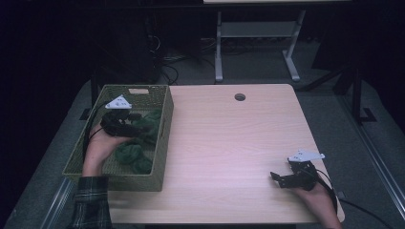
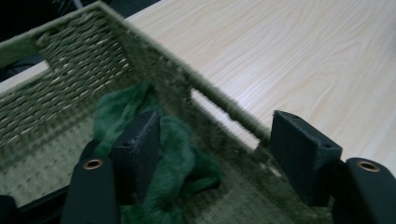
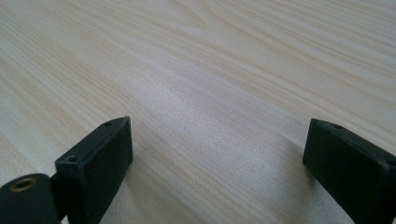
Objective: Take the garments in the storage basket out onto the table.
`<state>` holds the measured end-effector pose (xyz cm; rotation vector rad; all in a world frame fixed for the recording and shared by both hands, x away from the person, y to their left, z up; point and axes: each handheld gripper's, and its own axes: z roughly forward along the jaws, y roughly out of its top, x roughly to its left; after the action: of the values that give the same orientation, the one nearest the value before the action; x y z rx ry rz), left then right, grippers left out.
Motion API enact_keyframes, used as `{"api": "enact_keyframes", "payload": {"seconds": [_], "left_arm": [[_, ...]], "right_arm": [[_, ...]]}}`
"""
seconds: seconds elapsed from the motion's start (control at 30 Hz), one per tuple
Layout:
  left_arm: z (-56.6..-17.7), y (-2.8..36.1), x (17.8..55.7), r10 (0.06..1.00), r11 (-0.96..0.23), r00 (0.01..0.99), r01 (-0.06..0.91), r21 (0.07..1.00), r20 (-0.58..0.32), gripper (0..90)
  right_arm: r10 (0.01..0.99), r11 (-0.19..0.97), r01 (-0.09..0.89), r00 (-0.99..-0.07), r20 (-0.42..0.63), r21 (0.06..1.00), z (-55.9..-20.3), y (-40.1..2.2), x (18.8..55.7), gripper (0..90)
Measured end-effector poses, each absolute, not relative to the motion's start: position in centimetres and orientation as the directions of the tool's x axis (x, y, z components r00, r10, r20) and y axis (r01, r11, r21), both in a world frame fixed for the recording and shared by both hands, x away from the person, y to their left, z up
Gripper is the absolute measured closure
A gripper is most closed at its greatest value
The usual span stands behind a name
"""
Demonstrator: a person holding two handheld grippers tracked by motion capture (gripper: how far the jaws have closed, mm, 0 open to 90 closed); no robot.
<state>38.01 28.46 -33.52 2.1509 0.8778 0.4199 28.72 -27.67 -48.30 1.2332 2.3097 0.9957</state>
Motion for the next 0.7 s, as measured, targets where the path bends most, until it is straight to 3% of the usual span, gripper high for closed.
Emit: {"api": "enact_keyframes", "payload": {"seconds": [0.7], "left_arm": [[-37.8, 30.0, 40.0, 0.731, -0.529, 0.682, 0.537, 0.657, 0.031, 42.6]], "right_arm": [[0.824, 0.377, 0.587, -0.566, 0.029, 0.716, -48.3, -27.7, 28.7, 7.9]]}}
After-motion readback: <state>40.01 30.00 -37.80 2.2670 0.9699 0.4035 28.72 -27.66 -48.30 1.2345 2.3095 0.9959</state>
